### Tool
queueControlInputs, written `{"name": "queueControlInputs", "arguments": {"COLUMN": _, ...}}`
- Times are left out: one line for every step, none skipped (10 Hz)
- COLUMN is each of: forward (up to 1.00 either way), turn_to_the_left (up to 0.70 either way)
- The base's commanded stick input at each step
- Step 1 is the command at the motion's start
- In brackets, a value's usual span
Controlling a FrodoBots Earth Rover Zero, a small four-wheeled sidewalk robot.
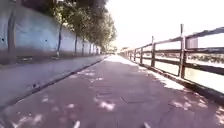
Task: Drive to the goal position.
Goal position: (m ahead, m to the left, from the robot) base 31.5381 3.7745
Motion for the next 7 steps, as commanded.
{"name": "queueControlInputs", "arguments": {"forward": 0.85, "turn_to_the_left": 0.0}}
{"name": "queueControlInputs", "arguments": {"forward": 0.85, "turn_to_the_left": 0.0}}
{"name": "queueControlInputs", "arguments": {"forward": 0.85, "turn_to_the_left": 0.0}}
{"name": "queueControlInputs", "arguments": {"forward": 0.85, "turn_to_the_left": 0.0}}
{"name": "queueControlInputs", "arguments": {"forward": 0.85, "turn_to_the_left": 0.0}}
{"name": "queueControlInputs", "arguments": {"forward": 0.85, "turn_to_the_left": 0.0}}
{"name": "queueControlInputs", "arguments": {"forward": 0.85, "turn_to_the_left": 0.0}}
